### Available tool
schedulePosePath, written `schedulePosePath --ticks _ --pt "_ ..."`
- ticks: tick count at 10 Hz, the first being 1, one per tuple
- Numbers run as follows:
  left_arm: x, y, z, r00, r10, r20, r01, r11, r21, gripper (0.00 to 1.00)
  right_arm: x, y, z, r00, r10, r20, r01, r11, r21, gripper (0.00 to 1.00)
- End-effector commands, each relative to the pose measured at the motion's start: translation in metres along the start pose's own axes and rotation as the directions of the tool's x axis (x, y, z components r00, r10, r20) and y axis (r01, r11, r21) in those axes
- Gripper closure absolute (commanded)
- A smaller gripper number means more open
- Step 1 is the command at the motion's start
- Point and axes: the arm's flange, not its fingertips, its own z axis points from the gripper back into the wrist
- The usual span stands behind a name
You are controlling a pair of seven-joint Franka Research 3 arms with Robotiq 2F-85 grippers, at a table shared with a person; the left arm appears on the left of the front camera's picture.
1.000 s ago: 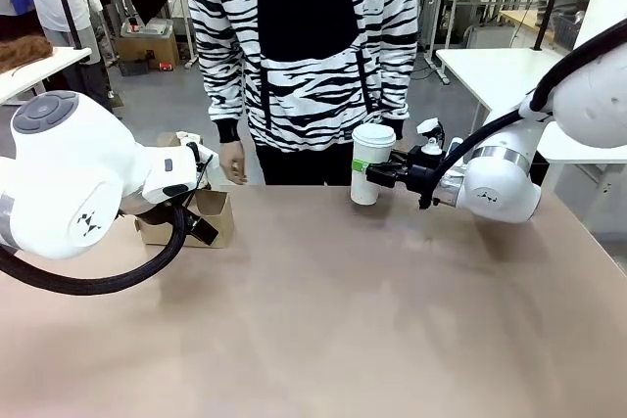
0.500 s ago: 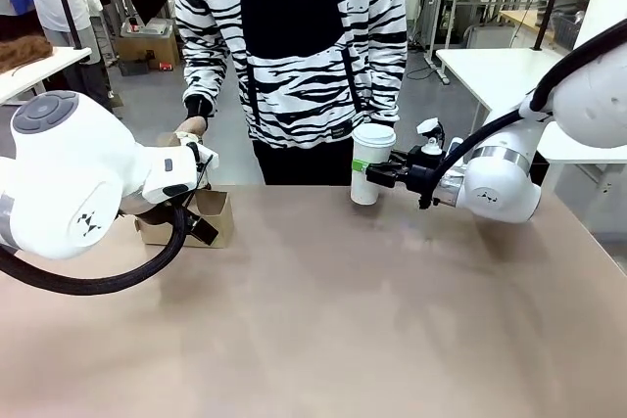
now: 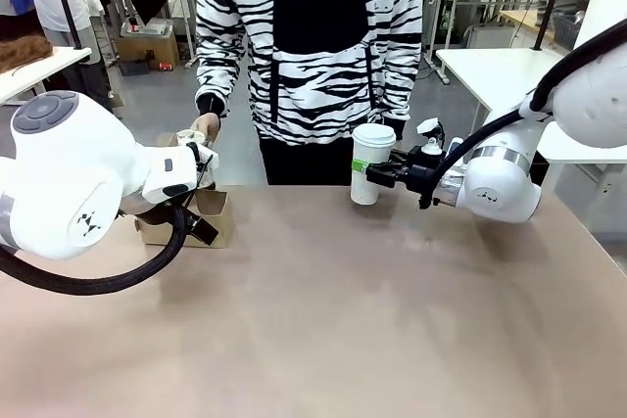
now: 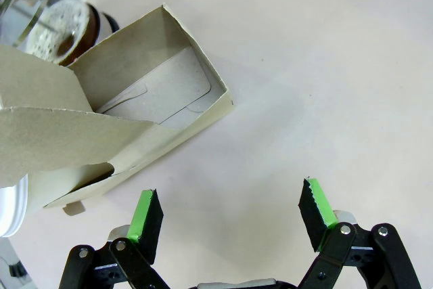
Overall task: Pour a drink into a cup and package it in a carrier.
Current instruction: When a person places the Paper Cup Lid on the 600 ml Paper Cup , lift the 600 ml Paper Cup.
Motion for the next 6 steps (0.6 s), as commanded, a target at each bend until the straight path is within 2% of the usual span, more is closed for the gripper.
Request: schedulePosePath --ticks 1,6 --pt "0.000 0.000 0.000 1.000 0.001 0.002 -0.001 1.000 -0.002 0.00 0.000 0.000 0.000 1.000 0.000 0.000 0.000 1.000 0.000 0.20" --pt "0.000 0.000 0.000 1.000 0.001 0.002 -0.001 1.000 -0.002 0.00 0.144 0.024 0.011 0.998 -0.004 -0.060 0.002 1.000 -0.028 0.20"
